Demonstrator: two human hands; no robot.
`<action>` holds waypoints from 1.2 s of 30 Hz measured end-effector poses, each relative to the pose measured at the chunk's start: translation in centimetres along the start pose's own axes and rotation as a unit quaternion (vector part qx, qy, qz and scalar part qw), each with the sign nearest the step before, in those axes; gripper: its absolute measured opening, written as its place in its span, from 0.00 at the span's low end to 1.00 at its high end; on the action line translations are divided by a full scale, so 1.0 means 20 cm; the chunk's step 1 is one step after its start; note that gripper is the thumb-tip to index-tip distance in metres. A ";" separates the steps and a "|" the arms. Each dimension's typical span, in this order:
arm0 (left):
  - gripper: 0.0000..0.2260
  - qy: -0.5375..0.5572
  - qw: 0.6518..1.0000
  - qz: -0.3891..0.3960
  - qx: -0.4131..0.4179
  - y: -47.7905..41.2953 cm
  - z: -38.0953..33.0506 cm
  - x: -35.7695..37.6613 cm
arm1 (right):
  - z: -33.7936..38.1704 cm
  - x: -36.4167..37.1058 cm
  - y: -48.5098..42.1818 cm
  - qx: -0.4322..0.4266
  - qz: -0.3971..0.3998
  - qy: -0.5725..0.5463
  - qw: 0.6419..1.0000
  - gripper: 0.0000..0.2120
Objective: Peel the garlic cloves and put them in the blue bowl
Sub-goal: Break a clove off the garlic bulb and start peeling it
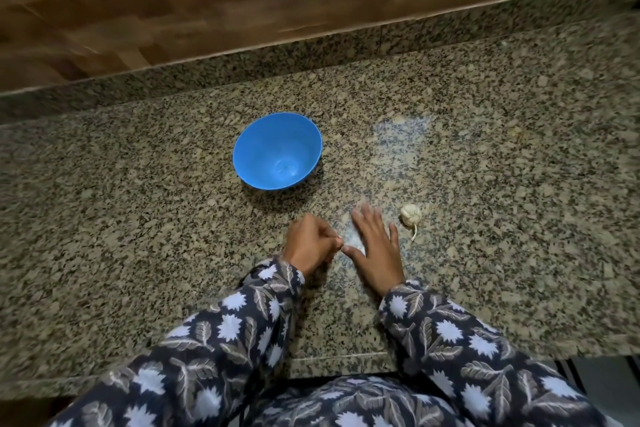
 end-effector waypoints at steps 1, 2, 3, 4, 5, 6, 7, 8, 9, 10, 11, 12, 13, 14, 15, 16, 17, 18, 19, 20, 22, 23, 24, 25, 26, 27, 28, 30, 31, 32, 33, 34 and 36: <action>0.01 0.065 0.998 0.023 -0.009 0.02 0.02 -0.01 | 0.01 -0.01 0.02 -0.020 -0.005 -0.022 1.000 0.27; 0.03 0.156 0.986 0.053 -0.035 0.03 0.05 -0.03 | 0.02 -0.01 0.03 -0.036 -0.003 -0.059 0.998 0.24; 0.06 0.248 0.963 0.084 -0.068 0.05 0.07 -0.04 | 0.03 -0.02 0.05 -0.046 0.003 -0.101 0.994 0.22; 0.08 0.314 0.939 0.108 -0.092 0.06 0.09 -0.05 | 0.04 -0.03 0.06 -0.047 0.008 -0.139 0.989 0.19; 0.10 0.341 0.927 0.121 -0.101 0.08 0.10 -0.04 | 0.05 -0.04 0.07 -0.043 0.006 -0.164 0.986 0.17; 0.11 0.350 0.923 0.126 -0.098 0.09 0.10 -0.03 | 0.05 -0.06 0.07 -0.031 0.002 -0.179 0.983 0.16; 0.11 0.354 0.923 0.123 -0.090 0.10 0.10 -0.02 | 0.06 -0.08 0.06 -0.021 0.003 -0.184 0.983 0.15; 0.11 0.360 0.922 0.113 -0.081 0.12 0.10 -0.01 | 0.06 -0.09 0.04 -0.018 0.013 -0.181 0.983 0.14; 0.11 0.373 0.920 0.102 -0.071 0.12 0.10 0.00 | 0.06 -0.09 0.03 -0.022 0.030 -0.171 0.985 0.13; 0.10 0.390 0.914 0.090 -0.066 0.13 0.10 0.00 | 0.06 -0.08 0.02 -0.022 0.047 -0.170 0.984 0.13; 0.10 0.407 0.908 0.073 -0.067 0.13 0.11 0.00 | 0.05 -0.08 0.01 -0.011 0.053 -0.185 0.981 0.12; 0.09 0.413 0.907 0.048 -0.064 0.13 0.11 0.00 | 0.03 -0.07 0.01 0.009 0.046 -0.219 0.975 0.11; 0.09 0.398 0.916 0.021 -0.050 0.13 0.11 -0.01 | 0.02 -0.08 0.01 0.037 0.032 -0.262 0.964 0.10; 0.09 0.360 0.932 0.001 -0.029 0.15 0.11 -0.01 | 0.00 -0.09 0.02 0.063 0.015 -0.302 0.951 0.10; 0.09 0.312 0.950 -0.006 -0.002 0.17 0.11 0.00 | -0.01 -0.11 0.02 0.082 0.000 -0.333 0.939 0.10; 0.09 0.259 0.965 -0.004 0.028 0.20 0.10 0.02 | -0.03 -0.12 0.03 0.094 -0.009 -0.356 0.930 0.10; 0.08 0.212 0.975 0.012 0.059 0.23 0.10 0.05 | -0.05 -0.14 0.04 0.104 -0.012 -0.373 0.922 0.11; 0.08 0.165 0.981 0.041 0.090 0.27 0.10 0.10 | -0.06 -0.16 0.05 0.115 -0.013 -0.389 0.914 0.11; 0.07 0.114 0.983 0.074 0.121 0.30 0.10 0.15 | -0.08 -0.18 0.06 0.124 -0.012 -0.400 0.908 0.12; 0.07 0.061 0.982 0.101 0.149 0.33 0.10 0.19 | -0.10 -0.19 0.08 0.134 -0.009 -0.410 0.902 0.13; 0.08 -0.002 0.972 0.142 0.185 0.36 0.11 0.26 | -0.13 -0.23 0.12 0.156 -0.002 -0.421 0.894 0.14; 0.08 -0.020 0.968 0.159 0.194 0.38 0.10 0.27 | -0.15 -0.24 0.14 0.164 0.000 -0.425 0.890 0.14; 0.09 -0.048 0.963 0.169 0.204 0.39 0.09 0.29 | -0.16 -0.25 0.16 0.168 0.000 -0.431 0.887 0.14; 0.10 -0.084 0.956 0.174 0.220 0.40 0.08 0.29 | -0.18 -0.26 0.18 0.170 -0.001 -0.433 0.885 0.14; 0.11 -0.123 0.947 0.175 0.238 0.40 0.07 0.30 | -0.19 -0.26 0.20 0.171 -0.003 -0.436 0.883 0.14; 0.12 -0.159 0.937 0.179 0.254 0.41 0.06 0.31 | -0.20 -0.25 0.21 0.173 -0.007 -0.437 0.883 0.14; 0.13 -0.194 0.925 0.178 0.273 0.42 0.05 0.31 | -0.20 -0.25 0.23 0.174 -0.011 -0.440 0.881 0.14; 0.13 -0.248 0.902 0.159 0.317 0.44 0.04 0.33 | -0.21 -0.24 0.26 0.177 -0.023 -0.444 0.878 0.13; 0.12 -0.257 0.895 0.148 0.334 0.45 0.03 0.34 | -0.21 -0.24 0.27 0.176 -0.030 -0.446 0.877 0.13; 0.11 -0.255 0.892 0.137 0.348 0.45 0.03 0.35 | -0.20 -0.24 0.28 0.176 -0.036 -0.452 0.874 0.13; 0.10 -0.252 0.892 0.129 0.351 0.45 0.03 0.36 | -0.20 -0.24 0.29 0.177 -0.041 -0.460 0.869 0.14; 0.08 -0.242 0.900 0.122 0.342 0.44 0.03 0.36 | -0.20 -0.23 0.30 0.179 -0.045 -0.468 0.864 0.14; 0.06 -0.181 0.937 0.104 0.280 0.40 0.04 0.33 | -0.19 -0.23 0.30 0.180 -0.052 -0.478 0.858 0.13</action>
Point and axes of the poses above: each hand's wrist, its own y-axis away from the middle knuckle, its own x-axis out of the palm, z = x × y, the point moved 3 cm from there along -y, towards the middle knuckle
